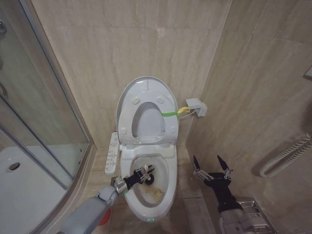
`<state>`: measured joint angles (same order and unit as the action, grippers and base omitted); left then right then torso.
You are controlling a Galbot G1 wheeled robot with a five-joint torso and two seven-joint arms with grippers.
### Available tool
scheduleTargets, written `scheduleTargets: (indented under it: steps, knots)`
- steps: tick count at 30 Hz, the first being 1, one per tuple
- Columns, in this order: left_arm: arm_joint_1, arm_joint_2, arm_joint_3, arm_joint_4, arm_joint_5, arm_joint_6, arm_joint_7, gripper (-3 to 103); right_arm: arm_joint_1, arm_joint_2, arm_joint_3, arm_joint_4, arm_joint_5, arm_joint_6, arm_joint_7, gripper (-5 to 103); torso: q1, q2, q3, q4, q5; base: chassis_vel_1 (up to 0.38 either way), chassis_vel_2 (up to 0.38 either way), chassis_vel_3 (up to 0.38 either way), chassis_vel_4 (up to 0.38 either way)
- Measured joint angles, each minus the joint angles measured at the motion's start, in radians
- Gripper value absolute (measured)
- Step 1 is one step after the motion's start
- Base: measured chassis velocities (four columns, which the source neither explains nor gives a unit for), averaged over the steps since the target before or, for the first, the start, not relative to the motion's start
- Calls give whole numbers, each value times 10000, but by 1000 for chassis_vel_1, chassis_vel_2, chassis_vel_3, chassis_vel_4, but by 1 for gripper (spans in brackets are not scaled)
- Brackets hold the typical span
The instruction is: Open the toilet lid, clean the toilet bowl with a toilet brush, close the toilet lid, and flush.
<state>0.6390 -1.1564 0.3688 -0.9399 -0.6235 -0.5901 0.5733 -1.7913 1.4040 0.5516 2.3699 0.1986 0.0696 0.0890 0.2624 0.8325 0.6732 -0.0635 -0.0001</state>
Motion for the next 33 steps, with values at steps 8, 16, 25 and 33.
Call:
scheduleTargets:
  steps: [8, 16, 25, 33]
  knots:
    - [-335, 172, 102, -915, -496, 268, -320, 22, 0, 0, 0, 0, 0, 0, 0, 100, 0, 0, 0, -1, 1, 0, 0, 0, 0]
    - [71, -159, 49, -9, -55, 85, -81, 22, 0, 0, 0, 0, 0, 0, 0, 100, -1, 1, -1, 0, 0, 0, 0, 0, 0]
    - [52, -188, 12, 226, -154, 47, -19, 22, 0, 0, 0, 0, 0, 0, 0, 100, -1, 1, -1, 1, -1, 0, 0, 0, 0]
    - [-263, -35, -13, -761, -516, 280, -302, 22, 0, 0, 0, 0, 0, 0, 0, 100, -1, 2, -1, -5, 2, 0, 0, 0, 0]
